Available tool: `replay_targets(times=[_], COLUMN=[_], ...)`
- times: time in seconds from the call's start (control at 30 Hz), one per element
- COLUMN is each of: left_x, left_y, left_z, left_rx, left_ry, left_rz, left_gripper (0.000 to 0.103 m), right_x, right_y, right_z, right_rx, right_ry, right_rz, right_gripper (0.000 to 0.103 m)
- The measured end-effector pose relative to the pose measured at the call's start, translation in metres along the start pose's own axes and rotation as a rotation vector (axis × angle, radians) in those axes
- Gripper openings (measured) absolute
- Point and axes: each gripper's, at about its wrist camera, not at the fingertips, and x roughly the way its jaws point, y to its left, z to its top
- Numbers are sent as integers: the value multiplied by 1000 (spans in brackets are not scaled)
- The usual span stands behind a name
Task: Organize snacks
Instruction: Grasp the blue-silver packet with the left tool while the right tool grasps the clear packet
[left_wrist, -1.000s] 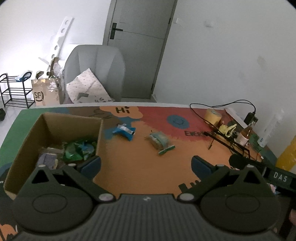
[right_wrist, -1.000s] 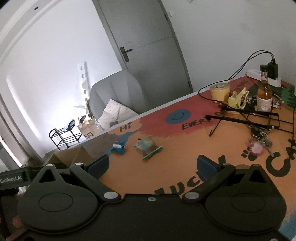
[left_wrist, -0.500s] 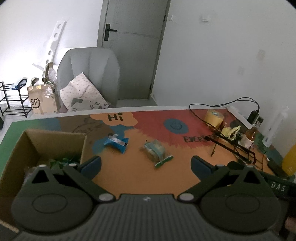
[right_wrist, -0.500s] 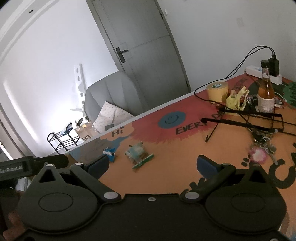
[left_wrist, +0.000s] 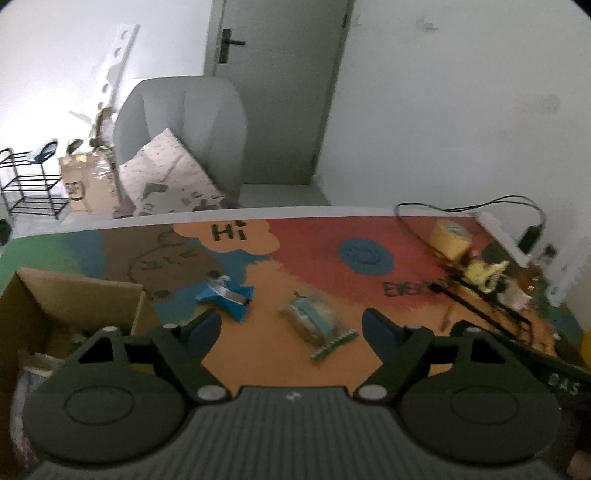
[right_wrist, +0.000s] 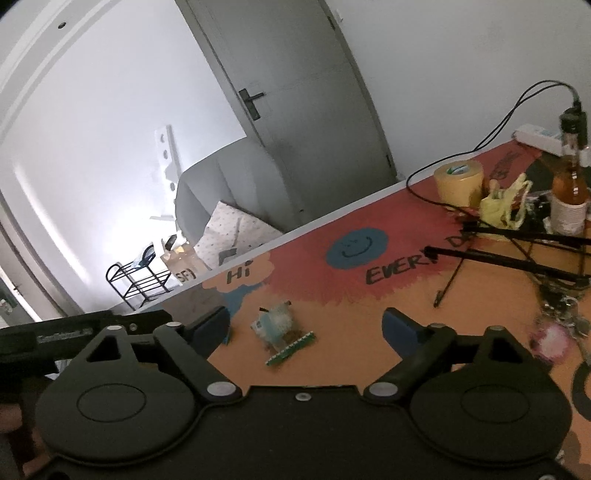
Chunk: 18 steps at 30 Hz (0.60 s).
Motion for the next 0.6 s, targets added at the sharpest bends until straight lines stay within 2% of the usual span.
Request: replay_targets(times=[0.1,0.23,0.47,0.6], left_x=[14,29,57,66], left_y=[5,9,17,20], left_z=[7,12,16,17], left_rx=[-31,-52,-96,-99], left_ry=[12,14,56,65], left_rz=[21,83,128,142], left_gripper=[70,65,52,49], right_x=[13,34,74,94], right_y=[0,3,13,16], right_z=[3,6,7,6], right_rx=[-10,-34,-75,-94], right_ry=[20,61,136,173], right_rz=[16,39,71,78], right_gripper=[89,86,82,81])
